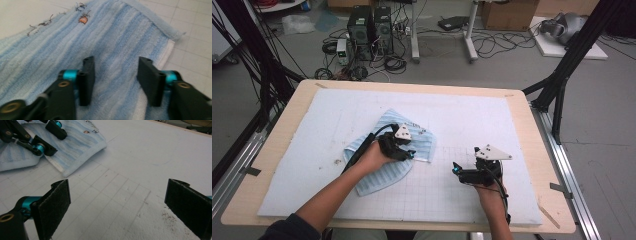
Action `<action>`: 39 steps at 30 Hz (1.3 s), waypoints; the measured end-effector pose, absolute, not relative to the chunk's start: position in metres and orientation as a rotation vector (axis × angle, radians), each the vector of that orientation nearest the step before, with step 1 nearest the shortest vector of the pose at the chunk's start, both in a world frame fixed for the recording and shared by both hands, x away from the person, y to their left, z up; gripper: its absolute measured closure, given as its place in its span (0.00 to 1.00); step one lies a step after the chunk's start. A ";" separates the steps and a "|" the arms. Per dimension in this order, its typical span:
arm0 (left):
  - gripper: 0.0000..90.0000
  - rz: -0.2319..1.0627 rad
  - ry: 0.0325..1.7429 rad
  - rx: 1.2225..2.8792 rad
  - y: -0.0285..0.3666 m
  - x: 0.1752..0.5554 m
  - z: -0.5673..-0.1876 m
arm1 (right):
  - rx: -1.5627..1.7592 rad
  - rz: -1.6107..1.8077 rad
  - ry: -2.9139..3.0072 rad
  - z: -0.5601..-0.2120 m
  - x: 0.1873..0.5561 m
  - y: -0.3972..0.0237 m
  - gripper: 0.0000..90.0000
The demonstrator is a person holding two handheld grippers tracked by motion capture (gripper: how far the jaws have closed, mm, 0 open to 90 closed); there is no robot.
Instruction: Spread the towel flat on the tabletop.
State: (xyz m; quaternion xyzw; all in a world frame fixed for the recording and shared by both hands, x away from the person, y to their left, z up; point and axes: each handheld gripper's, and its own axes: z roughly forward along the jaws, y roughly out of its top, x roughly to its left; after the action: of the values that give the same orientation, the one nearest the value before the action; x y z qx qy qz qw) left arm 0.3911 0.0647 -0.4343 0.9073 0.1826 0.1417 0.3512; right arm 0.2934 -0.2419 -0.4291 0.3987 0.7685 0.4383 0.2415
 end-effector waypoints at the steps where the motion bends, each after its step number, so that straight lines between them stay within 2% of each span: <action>1: 0.63 0.376 0.474 2.349 0.065 0.392 -0.434 | 1.090 1.199 2.102 -0.429 0.293 -0.242 0.06; 3: 0.83 0.388 0.475 2.346 0.067 0.393 -0.432 | 1.090 1.199 2.100 -0.429 0.294 -0.242 0.06; 5: 0.93 0.345 0.501 2.306 0.071 0.396 -0.430 | 1.091 1.198 2.099 -0.429 0.294 -0.242 0.06; 9: 0.93 0.212 0.592 2.139 0.090 0.405 -0.419 | 1.094 1.195 2.101 -0.429 0.294 -0.242 0.06; 11: 0.93 0.192 0.635 2.044 0.103 0.411 -0.410 | 1.092 1.197 2.102 -0.430 0.294 -0.242 0.06; 16: 0.94 0.215 0.754 1.830 0.142 0.426 -0.391 | 1.102 1.194 2.111 -0.431 0.295 -0.240 0.06; 22: 0.94 0.274 0.868 1.662 0.182 0.434 -0.380 | 1.102 1.191 2.130 -0.433 0.299 -0.235 0.06; 30: 0.94 0.401 1.012 1.553 0.219 0.440 -0.378 | 1.081 1.188 2.173 -0.434 0.308 -0.219 0.06; 39: 0.93 0.523 1.260 1.594 0.257 0.448 -0.407 | 1.064 1.186 2.237 -0.436 0.322 -0.193 0.06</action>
State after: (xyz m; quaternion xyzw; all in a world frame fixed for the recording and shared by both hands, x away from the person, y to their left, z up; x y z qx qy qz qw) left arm 0.4476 0.2571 -0.4065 0.6587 0.5205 0.2163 0.4984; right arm 0.3218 -0.1929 -0.4357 0.3799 0.7986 0.4235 0.1963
